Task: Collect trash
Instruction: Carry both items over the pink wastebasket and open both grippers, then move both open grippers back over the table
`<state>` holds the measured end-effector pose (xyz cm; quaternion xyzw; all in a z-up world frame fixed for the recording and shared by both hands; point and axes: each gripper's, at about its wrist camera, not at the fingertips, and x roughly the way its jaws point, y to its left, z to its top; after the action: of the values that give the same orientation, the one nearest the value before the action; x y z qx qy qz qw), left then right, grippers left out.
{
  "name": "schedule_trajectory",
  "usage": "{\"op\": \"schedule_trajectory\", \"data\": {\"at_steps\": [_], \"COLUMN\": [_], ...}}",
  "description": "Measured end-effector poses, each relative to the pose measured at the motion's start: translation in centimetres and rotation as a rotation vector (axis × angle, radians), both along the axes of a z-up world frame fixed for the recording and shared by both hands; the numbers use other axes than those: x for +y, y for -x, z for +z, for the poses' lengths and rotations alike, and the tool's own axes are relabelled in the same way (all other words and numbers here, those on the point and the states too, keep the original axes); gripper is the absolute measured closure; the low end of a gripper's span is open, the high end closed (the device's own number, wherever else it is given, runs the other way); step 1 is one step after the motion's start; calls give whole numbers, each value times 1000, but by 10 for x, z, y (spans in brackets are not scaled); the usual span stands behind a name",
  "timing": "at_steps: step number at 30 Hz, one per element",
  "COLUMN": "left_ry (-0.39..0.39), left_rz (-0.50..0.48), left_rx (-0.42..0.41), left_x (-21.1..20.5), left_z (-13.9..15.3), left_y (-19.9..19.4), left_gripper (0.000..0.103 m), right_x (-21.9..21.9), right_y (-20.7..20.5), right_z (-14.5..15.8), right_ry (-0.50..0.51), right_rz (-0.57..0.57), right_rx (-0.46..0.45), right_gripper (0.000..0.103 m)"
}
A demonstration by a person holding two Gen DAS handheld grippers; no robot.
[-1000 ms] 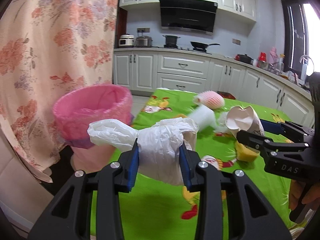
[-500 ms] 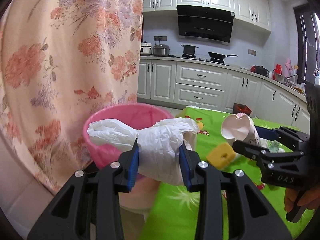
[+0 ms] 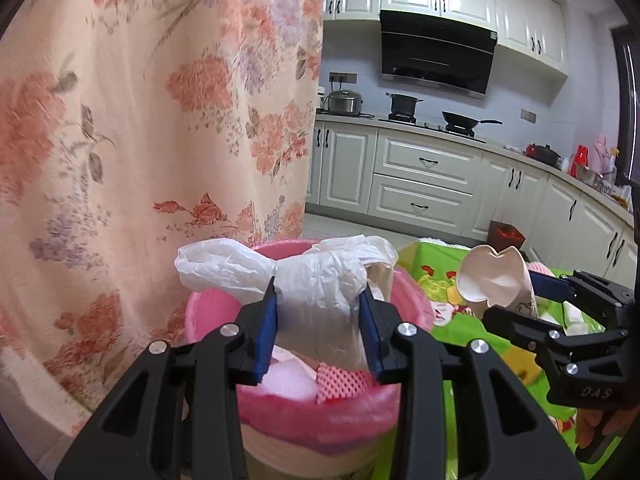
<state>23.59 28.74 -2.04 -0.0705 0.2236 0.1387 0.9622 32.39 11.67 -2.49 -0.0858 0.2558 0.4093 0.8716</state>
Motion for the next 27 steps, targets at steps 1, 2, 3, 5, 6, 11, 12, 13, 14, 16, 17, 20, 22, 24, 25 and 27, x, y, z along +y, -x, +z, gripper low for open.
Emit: {"op": "schedule_trajectory", "data": {"at_steps": [1, 2, 3, 5, 6, 11, 12, 13, 14, 16, 17, 20, 22, 24, 25, 27], "left_ry": [12, 25, 32, 26, 22, 10, 13, 21, 25, 27, 28, 20, 13, 4, 2, 2], "left_rz": [-5, -20, -30, -18, -3, 89, 103, 124, 144, 175, 189, 222, 242, 259, 265, 275], "left_rx": [3, 7, 12, 26, 19, -2, -3, -9, -13, -18, -18, -21, -25, -25, -25, -24], "left_x": [7, 13, 16, 24, 26, 44, 47, 52, 56, 61, 63, 63, 60, 54, 50, 43], "left_z": [-3, -5, -8, -11, -11, -8, -7, -6, -5, -1, 0, 5, 7, 8, 7, 6], "left_y": [-7, -14, -19, -29, -31, -27, -24, -18, -12, 0, 6, 21, 31, 40, 44, 52], "left_gripper": [65, 64, 63, 45, 38, 34, 31, 29, 27, 21, 20, 14, 9, 8, 7, 5], "right_x": [4, 8, 11, 18, 22, 42, 48, 51, 55, 62, 65, 68, 66, 62, 58, 48], "right_y": [-4, -7, -11, -18, -22, -27, -27, -27, -27, -28, -29, -30, -28, -24, -22, -16], "right_z": [-1, -1, -2, -2, -3, -6, -6, -7, -7, -9, -10, -11, -10, -8, -7, -4], "right_ry": [1, 0, -3, -9, -13, -11, -9, -8, -8, -4, -1, -7, -10, -10, -7, -7], "right_rz": [2, 3, 4, 6, 8, 41, 53, 60, 68, 78, 80, 80, 77, 73, 70, 58], "right_rx": [2, 3, 4, 12, 20, 18, 16, 16, 17, 19, 23, 34, 35, 29, 25, 19], "right_gripper": [38, 38, 38, 38, 38, 38, 38, 38, 38, 37, 34, 26, 26, 26, 26, 26]}}
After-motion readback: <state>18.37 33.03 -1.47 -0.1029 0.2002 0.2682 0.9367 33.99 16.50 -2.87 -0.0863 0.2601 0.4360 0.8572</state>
